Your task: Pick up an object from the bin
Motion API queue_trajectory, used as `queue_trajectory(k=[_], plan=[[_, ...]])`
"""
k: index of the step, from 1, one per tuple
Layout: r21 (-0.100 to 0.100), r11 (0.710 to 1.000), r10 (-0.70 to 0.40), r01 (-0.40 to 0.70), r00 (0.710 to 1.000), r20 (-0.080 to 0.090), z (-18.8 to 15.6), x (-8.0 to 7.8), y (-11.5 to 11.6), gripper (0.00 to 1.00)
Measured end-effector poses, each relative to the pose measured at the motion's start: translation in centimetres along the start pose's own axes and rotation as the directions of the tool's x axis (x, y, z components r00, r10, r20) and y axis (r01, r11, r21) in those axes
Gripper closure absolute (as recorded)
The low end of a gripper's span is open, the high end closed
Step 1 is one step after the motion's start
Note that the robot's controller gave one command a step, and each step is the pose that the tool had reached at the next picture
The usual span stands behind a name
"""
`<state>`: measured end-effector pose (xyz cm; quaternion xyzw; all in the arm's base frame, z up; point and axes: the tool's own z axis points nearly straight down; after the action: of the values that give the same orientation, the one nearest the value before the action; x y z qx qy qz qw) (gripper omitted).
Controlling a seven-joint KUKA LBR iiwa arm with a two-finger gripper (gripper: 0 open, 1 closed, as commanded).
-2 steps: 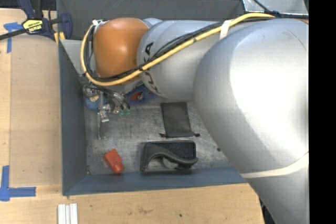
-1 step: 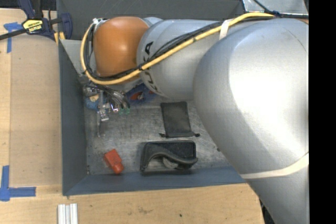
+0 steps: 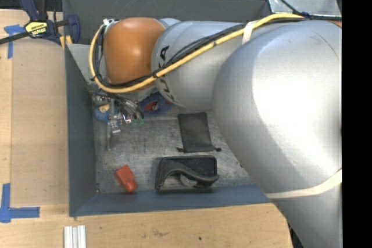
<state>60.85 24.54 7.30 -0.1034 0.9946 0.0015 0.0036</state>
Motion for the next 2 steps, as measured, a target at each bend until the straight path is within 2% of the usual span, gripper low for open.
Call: queue_trajectory(k=[2], plan=[[0.0,1.0,0.005,-0.005,1.0,0.004,-0.19,-0.34,-0.15,0.0]])
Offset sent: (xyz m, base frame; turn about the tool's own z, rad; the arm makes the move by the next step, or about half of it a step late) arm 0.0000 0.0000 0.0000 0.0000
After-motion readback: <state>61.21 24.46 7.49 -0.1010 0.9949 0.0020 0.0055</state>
